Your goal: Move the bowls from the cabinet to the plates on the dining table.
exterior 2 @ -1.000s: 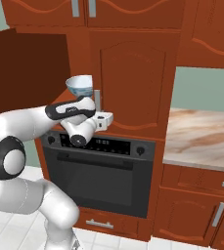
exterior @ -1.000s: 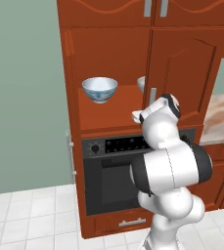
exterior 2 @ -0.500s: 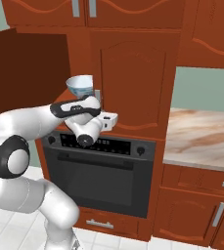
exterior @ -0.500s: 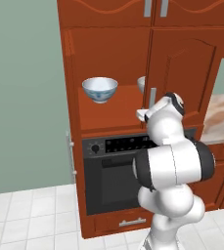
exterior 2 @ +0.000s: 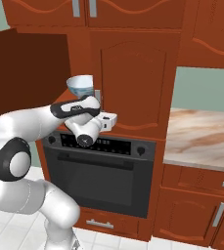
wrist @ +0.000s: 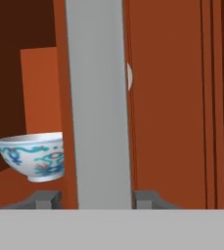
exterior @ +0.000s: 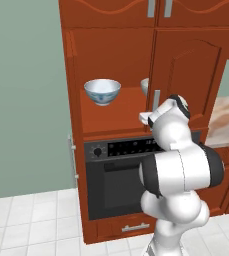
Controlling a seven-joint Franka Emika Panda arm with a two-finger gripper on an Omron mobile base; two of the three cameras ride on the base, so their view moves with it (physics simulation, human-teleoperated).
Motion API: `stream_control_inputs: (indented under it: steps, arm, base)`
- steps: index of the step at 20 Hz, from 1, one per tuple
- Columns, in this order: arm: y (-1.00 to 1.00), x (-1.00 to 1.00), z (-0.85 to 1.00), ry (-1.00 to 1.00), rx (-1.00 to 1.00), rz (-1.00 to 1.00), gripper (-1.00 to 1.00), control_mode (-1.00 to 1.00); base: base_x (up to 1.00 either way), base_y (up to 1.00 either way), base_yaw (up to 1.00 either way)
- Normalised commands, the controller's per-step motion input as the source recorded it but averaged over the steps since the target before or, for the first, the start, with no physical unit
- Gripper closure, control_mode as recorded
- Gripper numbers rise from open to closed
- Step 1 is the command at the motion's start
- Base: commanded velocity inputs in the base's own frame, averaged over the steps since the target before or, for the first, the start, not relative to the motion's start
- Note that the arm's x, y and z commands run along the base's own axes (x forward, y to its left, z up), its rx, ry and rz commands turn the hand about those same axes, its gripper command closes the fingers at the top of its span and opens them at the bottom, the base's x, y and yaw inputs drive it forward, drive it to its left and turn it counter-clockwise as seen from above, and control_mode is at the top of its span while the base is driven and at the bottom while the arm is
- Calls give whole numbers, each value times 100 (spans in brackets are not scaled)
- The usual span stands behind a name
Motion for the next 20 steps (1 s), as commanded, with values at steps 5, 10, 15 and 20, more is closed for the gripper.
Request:
stream_control_inputs:
  steps: [5, 10, 15, 20]
  arm:
    - [0, 0, 0, 0, 0, 0, 100, -100]
    - [0, 0, 0, 0, 0, 0, 100, -100]
    - [-2, 2, 0, 2, 0, 0, 100, -100]
    - [-18, -5, 14, 7, 0, 0, 100, -100]
  base:
    - [0, 0, 0]
    - [0, 0, 0]
    - [0, 0, 0]
    - [0, 0, 0]
